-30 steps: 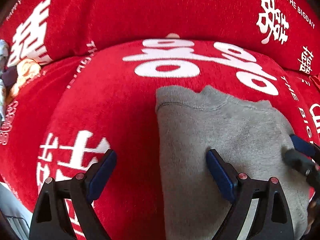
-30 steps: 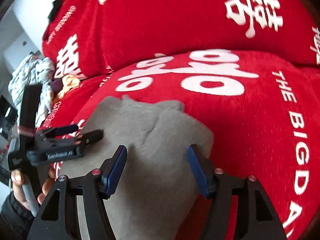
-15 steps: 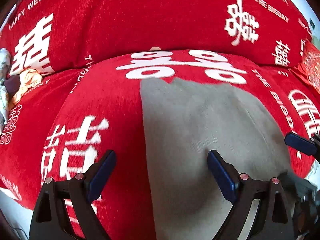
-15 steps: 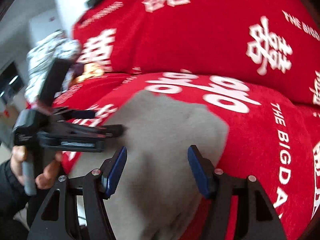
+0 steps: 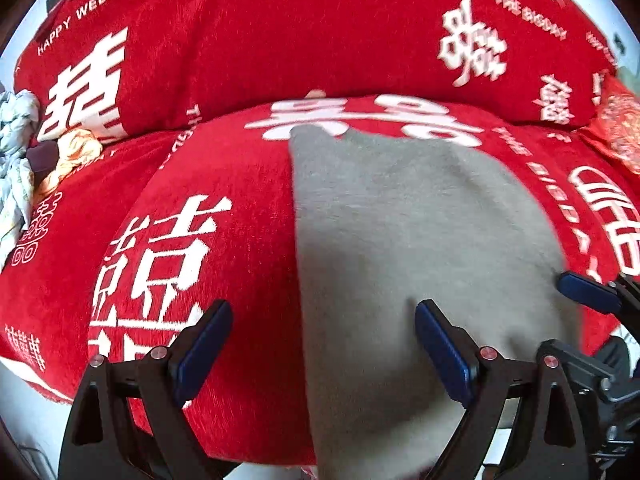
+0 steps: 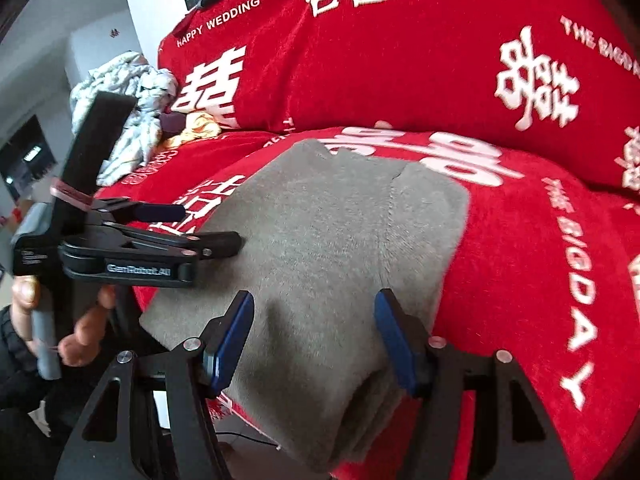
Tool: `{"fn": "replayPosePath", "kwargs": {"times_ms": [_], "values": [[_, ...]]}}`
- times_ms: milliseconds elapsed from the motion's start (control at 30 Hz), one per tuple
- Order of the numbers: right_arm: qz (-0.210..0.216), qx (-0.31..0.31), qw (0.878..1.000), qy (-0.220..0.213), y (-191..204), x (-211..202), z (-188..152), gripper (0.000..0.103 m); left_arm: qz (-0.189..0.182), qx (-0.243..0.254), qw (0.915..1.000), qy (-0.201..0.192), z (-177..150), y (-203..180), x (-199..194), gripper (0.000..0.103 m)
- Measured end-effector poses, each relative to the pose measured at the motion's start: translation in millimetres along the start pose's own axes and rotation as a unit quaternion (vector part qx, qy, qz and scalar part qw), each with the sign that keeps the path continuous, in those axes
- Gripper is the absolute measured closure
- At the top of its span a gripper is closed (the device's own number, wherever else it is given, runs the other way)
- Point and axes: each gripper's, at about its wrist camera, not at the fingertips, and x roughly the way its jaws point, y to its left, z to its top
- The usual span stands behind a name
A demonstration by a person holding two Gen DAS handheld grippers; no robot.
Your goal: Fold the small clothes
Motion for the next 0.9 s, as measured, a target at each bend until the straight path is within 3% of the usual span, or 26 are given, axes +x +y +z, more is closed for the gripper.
{"fn": "replayPosePath", "kwargs": {"times_ms": [133, 267, 533, 600, 700, 900], "values": [[0.027, -0.033, 0.999, -0.001, 22.8, -12.1, -20.3, 0.036, 0.016, 0.015, 0.9997, -0.011, -24.9, -4.8, -12.6, 0.009], [-0.014, -0.019, 0.998, 0.058, 15.3, 15.8, -44.7, 0.036, 0.014, 0.011, 0.9998, 0.000, -38.8, 0.9, -0.8, 0.009], [-0.023, -0.017, 0.998, 0.062, 15.5, 12.3, -48.9, 0.036, 0.047, 0.024, 0.9985, -0.015, -44.3, -7.4, -4.5, 0.009], [-0.029, -0.020, 0.997, 0.067, 17.2, 12.0, -50.5, 0.036, 0.065, 0.023, 0.9976, -0.013, -45.7, -4.3, -1.9, 0.000], [-0.054, -0.019, 0.997, 0.059, 20.9, -1.8, -47.2, 0.036, 0.057, 0.006, 0.9982, -0.018, -48.0, 1.0, -12.3, 0.000], [-0.140, -0.048, 0.989, -0.021, 40.5, -37.6, -22.3, 0.033, 0.059, 0.004, 0.9932, -0.101, -40.4, -6.0, -53.2, 0.000]]}}
